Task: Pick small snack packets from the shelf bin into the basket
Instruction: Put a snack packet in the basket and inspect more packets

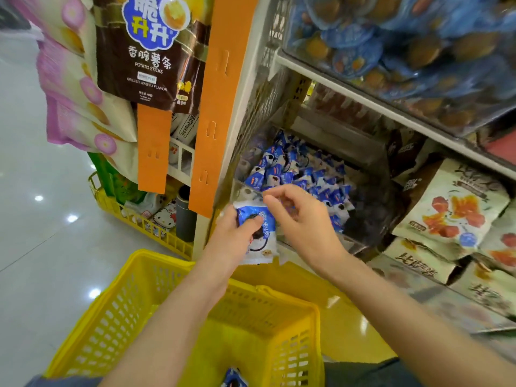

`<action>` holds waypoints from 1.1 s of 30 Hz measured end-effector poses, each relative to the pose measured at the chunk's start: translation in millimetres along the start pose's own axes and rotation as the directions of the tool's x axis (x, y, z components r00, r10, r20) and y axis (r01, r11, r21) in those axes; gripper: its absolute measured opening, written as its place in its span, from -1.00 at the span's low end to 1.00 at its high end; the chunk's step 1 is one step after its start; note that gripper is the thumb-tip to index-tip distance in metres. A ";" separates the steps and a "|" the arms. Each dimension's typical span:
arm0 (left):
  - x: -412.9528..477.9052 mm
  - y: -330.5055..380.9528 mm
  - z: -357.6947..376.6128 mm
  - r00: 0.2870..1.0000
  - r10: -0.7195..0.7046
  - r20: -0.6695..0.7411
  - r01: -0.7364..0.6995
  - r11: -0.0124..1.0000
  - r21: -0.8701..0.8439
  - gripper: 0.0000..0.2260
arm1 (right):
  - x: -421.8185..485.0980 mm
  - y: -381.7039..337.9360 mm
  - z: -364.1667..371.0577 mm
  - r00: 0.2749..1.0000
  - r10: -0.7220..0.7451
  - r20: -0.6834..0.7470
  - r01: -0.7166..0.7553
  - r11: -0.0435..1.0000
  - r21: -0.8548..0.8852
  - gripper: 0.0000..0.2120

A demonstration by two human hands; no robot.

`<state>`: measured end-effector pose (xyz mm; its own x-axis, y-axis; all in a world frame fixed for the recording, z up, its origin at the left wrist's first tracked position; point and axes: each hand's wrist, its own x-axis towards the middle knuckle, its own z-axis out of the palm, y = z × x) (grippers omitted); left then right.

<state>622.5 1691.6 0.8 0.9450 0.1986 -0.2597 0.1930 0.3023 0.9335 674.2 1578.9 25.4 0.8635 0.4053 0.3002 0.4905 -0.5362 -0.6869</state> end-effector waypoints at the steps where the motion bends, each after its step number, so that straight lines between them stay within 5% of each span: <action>1: -2.1 -1.2 0.3 1.000 0.028 -0.002 -0.028 0.999 0.035 -0.80 | -6.6 1.8 2.2 0.999 0.031 0.007 -0.032 0.999 0.026 -0.92; 6: -10.6 -9.4 -1.5 0.995 0.099 0.027 -0.102 0.983 0.151 -0.91 | -18.9 10.4 5.1 0.950 0.276 0.145 -0.311 0.879 0.362 -0.89; 11: -13.2 -19.7 -10.6 0.991 0.134 -0.021 -0.129 0.979 0.161 -0.85 | -31.0 14.3 15.1 0.934 0.268 0.236 -0.349 0.821 0.452 -0.85; 16: -8.6 -30.8 -4.9 0.988 0.056 -0.142 -0.069 0.993 -0.092 -0.83 | -34.6 15.9 22.2 0.911 0.353 0.213 -0.412 0.755 0.510 -0.96; 21: 1.6 -32.6 -8.2 0.975 -0.011 -0.220 -0.060 0.947 -0.317 -0.78 | -43.8 17.3 23.9 0.854 0.357 0.377 -0.502 0.754 0.424 -0.91; 26: -1.0 -36.0 -21.3 0.986 0.052 -0.160 -0.068 0.993 -0.095 -0.89 | -40.8 24.8 10.3 0.929 0.320 0.187 -0.368 0.857 0.362 -0.88; 30: -8.6 -32.1 -29.7 0.992 0.121 0.036 -0.126 0.943 0.306 -0.76 | -42.8 28.1 3.7 0.932 0.335 0.139 -0.362 0.836 0.413 -0.79; 33: -17.6 -38.6 -23.7 0.986 0.084 0.144 -0.138 0.898 0.418 -0.67 | -46.9 26.6 2.1 0.940 0.299 0.162 -0.340 0.841 0.422 -0.74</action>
<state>592.2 1698.5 -36.5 0.9861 0.0868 -0.1416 0.1532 -0.1459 0.9774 646.4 1547.2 -8.3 0.9398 0.3405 -0.0303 0.0692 -0.2763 -0.9586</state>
